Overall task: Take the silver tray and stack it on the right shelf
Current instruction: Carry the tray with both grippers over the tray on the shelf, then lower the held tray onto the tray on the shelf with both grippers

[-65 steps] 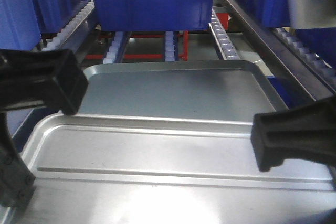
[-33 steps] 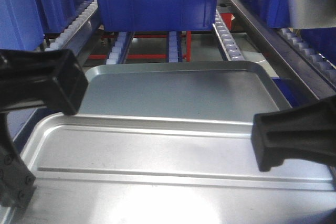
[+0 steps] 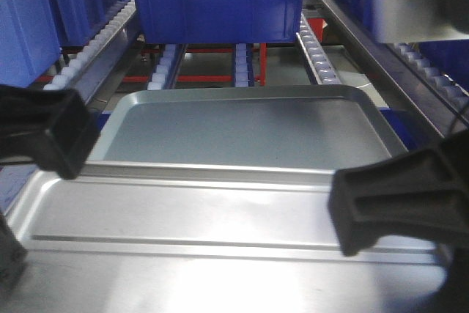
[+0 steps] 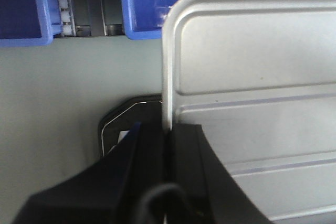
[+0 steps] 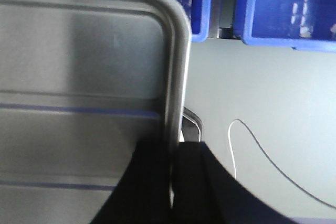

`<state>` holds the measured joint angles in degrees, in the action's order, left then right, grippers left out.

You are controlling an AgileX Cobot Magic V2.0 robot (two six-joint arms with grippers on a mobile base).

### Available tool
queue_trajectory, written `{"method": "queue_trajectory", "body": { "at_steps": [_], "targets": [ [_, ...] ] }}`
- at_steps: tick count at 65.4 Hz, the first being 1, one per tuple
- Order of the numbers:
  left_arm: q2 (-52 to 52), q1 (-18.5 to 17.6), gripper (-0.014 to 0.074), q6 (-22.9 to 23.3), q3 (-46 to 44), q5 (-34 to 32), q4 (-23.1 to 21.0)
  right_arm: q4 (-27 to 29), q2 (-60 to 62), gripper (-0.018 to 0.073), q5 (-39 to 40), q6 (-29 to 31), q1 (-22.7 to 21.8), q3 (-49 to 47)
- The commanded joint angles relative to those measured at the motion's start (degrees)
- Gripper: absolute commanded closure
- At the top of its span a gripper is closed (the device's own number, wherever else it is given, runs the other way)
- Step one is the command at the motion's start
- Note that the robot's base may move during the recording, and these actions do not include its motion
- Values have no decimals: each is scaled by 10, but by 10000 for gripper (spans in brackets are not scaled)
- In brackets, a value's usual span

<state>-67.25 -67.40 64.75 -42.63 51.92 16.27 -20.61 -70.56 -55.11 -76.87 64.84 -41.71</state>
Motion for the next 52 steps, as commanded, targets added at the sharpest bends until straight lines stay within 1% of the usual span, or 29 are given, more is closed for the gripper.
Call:
{"method": "queue_trajectory", "body": {
  "at_steps": [1,6,8,15,20,26,30,32,36,38,44,49,52],
  "targets": [
    [11,28,697,-55,-12,-30,2,-27,11,489,58,36,-9,-16],
    [11,67,697,-87,-12,-52,-13,-27,10,489,70,37,-33,-23],
    [11,90,697,-114,-12,-63,-22,-28,10,489,75,47,-50,-26],
    [10,146,697,-194,-12,-112,-59,-26,9,489,100,98,-106,-39],
    [3,179,697,-231,-13,-143,-77,-20,7,489,118,133,-148,-52],
    [-18,213,697,-276,-22,-163,-104,2,-3,489,138,180,-204,-72],
    [-36,232,696,-321,-35,-172,-134,25,-14,489,148,210,-236,-85],
    [-51,238,697,-356,-43,-176,-151,38,-21,489,155,235,-249,-90],
    [-76,250,696,-394,-61,-190,-179,58,-38,489,173,272,-272,-101],
    [-90,256,696,-407,-70,-200,-185,65,-48,489,182,285,-282,-107],
    [-133,274,696,-414,-106,-219,-186,79,-81,489,208,306,-307,-126],
    [-169,290,696,-419,-138,-222,-187,79,-110,489,220,307,-324,-147],
    [-190,298,696,-432,-157,-222,-190,79,-127,489,226,308,-332,-162]
  ]
}}
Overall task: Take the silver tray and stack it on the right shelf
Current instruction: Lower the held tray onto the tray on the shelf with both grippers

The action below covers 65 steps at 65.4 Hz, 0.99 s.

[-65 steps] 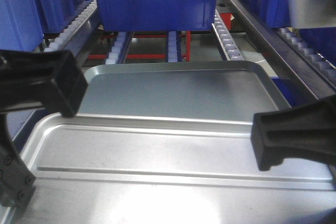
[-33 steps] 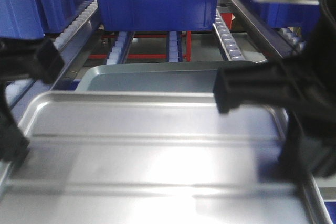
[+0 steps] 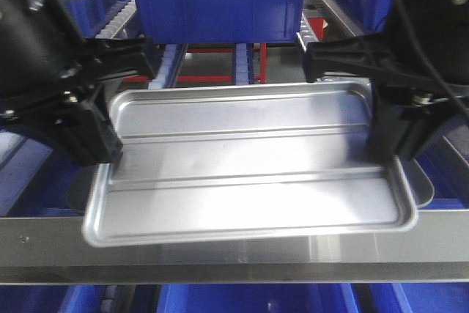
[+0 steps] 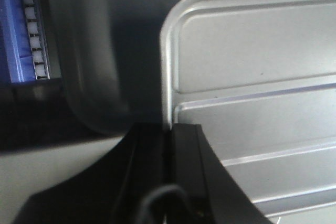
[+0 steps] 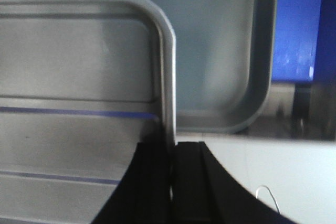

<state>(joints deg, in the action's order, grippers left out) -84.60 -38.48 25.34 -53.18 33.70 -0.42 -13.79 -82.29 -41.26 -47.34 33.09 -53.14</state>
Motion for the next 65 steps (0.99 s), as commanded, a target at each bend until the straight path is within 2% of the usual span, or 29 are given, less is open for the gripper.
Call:
{"method": "queue_trajectory", "body": {
  "at_steps": [1,10,28,48,65],
  "targets": [
    [-26,11,696,-43,-58,-40,-25,11,-19,489,90,16,-17,-53],
    [-76,30,696,-80,-112,-38,-57,11,-70,489,90,35,-30,-110],
    [-138,49,696,-83,-179,-36,-57,11,-143,489,89,36,-46,-179],
    [-140,53,697,-83,-186,-38,-50,3,-149,489,79,36,-46,-182],
    [-140,53,697,-83,-186,-38,-50,1,-152,470,44,36,-63,-182]
  ]
}}
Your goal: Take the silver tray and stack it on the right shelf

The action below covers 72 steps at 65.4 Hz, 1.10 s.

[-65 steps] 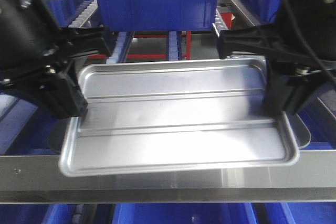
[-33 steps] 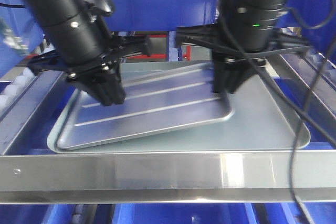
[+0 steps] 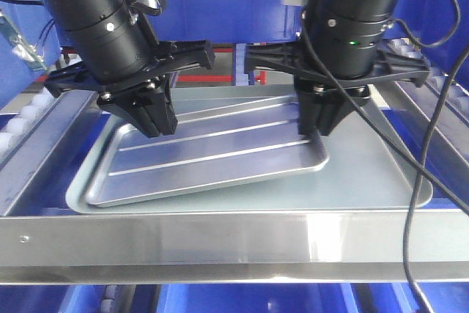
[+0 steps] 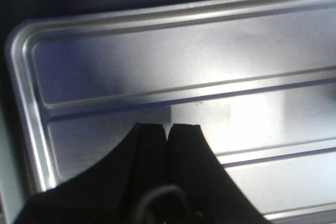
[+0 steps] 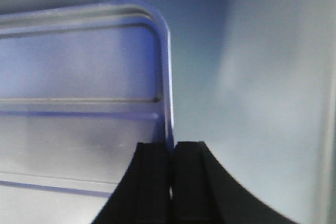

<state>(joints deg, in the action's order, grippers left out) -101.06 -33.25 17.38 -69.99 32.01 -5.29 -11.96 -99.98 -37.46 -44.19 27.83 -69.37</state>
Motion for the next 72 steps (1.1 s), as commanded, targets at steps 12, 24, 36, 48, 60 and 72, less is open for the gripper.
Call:
{"method": "queue_trajectory", "body": {
  "at_steps": [12,24,36,48,60,72],
  "targets": [
    [25,1,697,-3,-18,-21,-1,-18,25,184,2,5,-14,-20],
    [29,1,697,-3,-18,-21,7,-18,25,-70,-7,5,-14,-20],
    [48,1,697,-3,-18,-19,22,-18,29,-63,-18,5,-14,-21],
    [85,1,697,-3,-23,-15,22,-18,55,372,-50,5,-14,-21],
    [88,3,697,-3,-23,-18,22,-18,57,438,-25,5,-14,-21],
    [95,8,696,-3,-24,45,27,-16,70,517,-39,5,-10,-25]
  ]
}}
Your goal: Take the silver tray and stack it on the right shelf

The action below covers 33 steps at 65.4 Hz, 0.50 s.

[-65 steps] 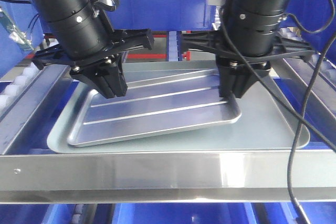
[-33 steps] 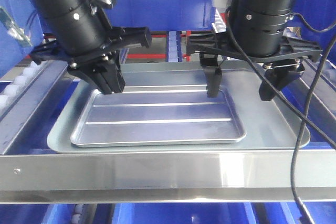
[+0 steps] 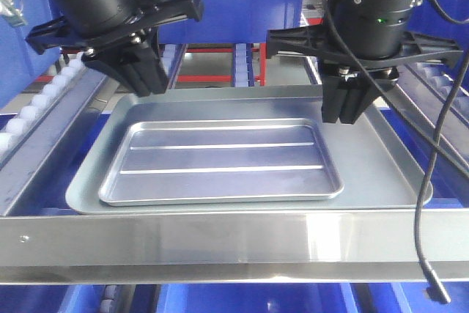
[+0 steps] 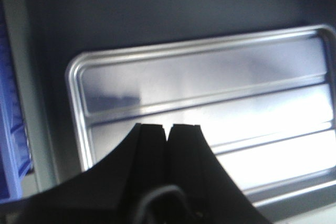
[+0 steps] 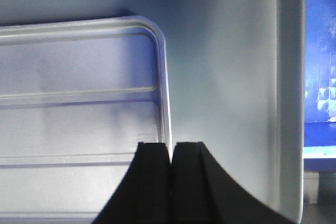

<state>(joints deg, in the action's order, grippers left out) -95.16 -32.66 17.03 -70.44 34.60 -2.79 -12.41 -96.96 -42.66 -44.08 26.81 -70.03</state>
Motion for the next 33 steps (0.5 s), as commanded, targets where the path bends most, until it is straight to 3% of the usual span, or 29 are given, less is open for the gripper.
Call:
{"method": "queue_trajectory", "body": {
  "at_steps": [1,6,19,33],
  "targets": [
    [37,2,696,0,-18,23,2,-12,43,518,16,4,1,-19],
    [52,2,696,0,-4,20,3,-12,62,510,40,22,8,-19],
    [128,0,696,0,87,-81,-13,-12,120,510,103,85,31,-2],
    [251,0,696,0,224,-204,-13,-16,226,510,231,86,41,123]
  ]
}}
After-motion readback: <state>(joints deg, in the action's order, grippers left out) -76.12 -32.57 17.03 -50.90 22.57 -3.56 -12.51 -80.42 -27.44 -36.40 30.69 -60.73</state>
